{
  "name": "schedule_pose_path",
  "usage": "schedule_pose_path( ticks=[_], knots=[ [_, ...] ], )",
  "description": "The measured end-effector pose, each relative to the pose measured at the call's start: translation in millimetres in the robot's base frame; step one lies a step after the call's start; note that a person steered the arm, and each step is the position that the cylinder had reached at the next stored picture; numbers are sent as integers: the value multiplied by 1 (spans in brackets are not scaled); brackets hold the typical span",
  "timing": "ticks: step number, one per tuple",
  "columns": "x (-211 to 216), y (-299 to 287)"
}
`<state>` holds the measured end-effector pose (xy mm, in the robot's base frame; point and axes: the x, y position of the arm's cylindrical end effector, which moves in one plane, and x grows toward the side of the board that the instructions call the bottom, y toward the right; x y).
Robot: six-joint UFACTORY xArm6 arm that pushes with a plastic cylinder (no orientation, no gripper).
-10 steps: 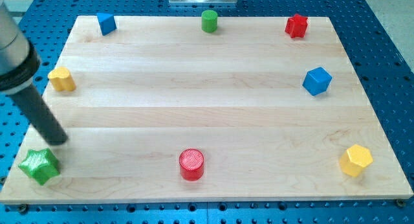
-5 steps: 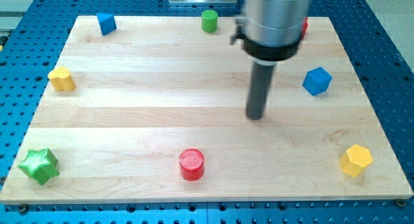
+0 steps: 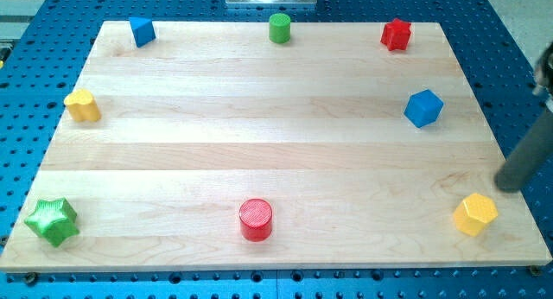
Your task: Move the yellow hexagon diagonally bottom left to the blue cube
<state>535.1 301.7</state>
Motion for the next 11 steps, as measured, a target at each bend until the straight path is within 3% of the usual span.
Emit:
schedule_pose_path(
  ticks=[2, 3, 4, 6, 8, 10, 11],
  knots=[
    [53, -23],
    [50, -75],
    [30, -162],
    [-16, -159],
    [11, -172],
    [11, -247],
    [-20, -227]
  ],
)
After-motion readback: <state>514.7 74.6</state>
